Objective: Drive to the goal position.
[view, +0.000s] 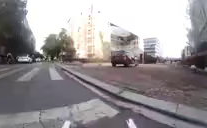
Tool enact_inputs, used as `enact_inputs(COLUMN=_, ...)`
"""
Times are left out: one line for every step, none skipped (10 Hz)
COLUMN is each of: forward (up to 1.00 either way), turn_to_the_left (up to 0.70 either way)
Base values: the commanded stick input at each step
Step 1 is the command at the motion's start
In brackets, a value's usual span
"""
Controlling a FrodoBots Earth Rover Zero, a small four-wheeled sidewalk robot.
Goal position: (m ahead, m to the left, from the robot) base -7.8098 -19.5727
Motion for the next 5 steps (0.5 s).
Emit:
enact_inputs(forward=0.44, turn_to_the_left=-0.16)
enact_inputs(forward=0.45, turn_to_the_left=-0.1)
enact_inputs(forward=0.45, turn_to_the_left=0.0)
enact_inputs(forward=0.45, turn_to_the_left=0.0)
enact_inputs(forward=0.45, turn_to_the_left=0.0)
